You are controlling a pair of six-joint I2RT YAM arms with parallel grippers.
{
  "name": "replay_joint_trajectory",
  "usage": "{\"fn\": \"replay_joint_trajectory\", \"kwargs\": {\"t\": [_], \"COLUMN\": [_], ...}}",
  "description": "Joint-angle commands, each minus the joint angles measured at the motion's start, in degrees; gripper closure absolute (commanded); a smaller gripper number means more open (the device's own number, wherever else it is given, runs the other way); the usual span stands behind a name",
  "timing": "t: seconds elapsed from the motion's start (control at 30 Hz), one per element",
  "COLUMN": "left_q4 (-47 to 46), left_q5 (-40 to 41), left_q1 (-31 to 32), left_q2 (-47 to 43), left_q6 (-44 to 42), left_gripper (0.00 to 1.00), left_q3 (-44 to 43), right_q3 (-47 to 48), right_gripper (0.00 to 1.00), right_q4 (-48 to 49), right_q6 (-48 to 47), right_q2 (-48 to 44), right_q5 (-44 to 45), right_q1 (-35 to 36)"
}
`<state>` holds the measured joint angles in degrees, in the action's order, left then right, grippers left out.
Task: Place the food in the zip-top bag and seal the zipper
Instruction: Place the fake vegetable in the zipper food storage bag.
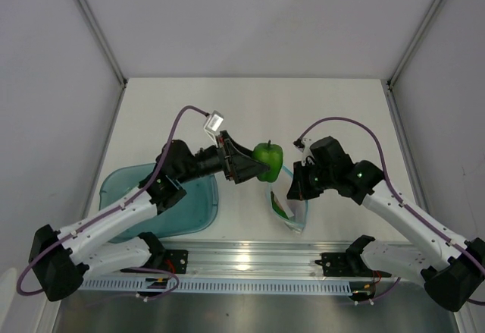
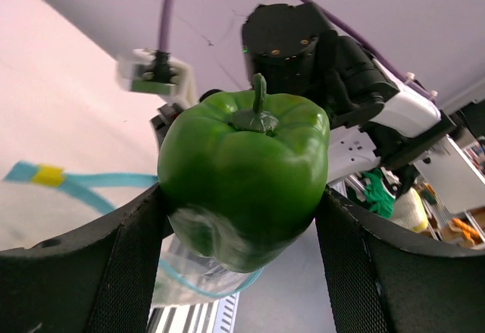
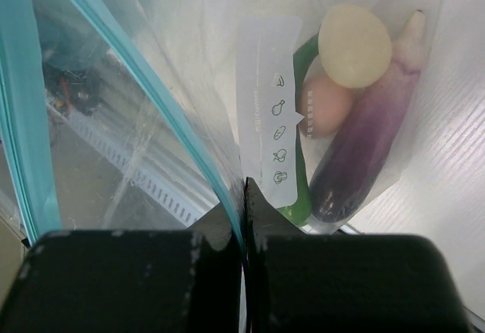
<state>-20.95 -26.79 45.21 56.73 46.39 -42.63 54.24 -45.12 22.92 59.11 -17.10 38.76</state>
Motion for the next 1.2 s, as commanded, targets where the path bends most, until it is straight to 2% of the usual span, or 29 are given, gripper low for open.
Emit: {"fn": "replay_joint_trajectory", "kwargs": {"t": [0.0, 0.17, 0.4, 0.77, 1.17], "left_q4": [-8.7, -11.5, -12.2, -0.9, -1.8], "left_q5": [-2.7, -4.1, -3.5, 1.3, 5.5], "left_q1": [2.3, 3.9, 4.9, 7.1, 9.1], "left_q2": [2.9, 8.7, 12.0, 13.1, 14.0], "left_q6": [-2.0, -1.3, -1.2, -7.8, -7.9], "left_gripper": [0.99, 0.99, 0.99, 0.99, 1.00], "left_q3": [-3.9, -4.5, -4.7, -4.8, 2.0], "right_q3": [2.1, 1.8, 1.7, 3.2, 4.9], "right_gripper": [1.00, 1.00, 1.00, 1.00, 1.00], "right_q4": [0.5, 0.3, 0.2, -0.1, -0.2], "right_q6": [0.5, 0.6, 0.7, 0.9, 1.5], "right_q2": [-1.5, -2.5, -2.8, -3.7, -4.8], "right_q5": [1.1, 1.5, 1.4, 2.8, 4.4], "right_q1": [0.0, -0.1, -0.1, -0.3, -0.6]}}
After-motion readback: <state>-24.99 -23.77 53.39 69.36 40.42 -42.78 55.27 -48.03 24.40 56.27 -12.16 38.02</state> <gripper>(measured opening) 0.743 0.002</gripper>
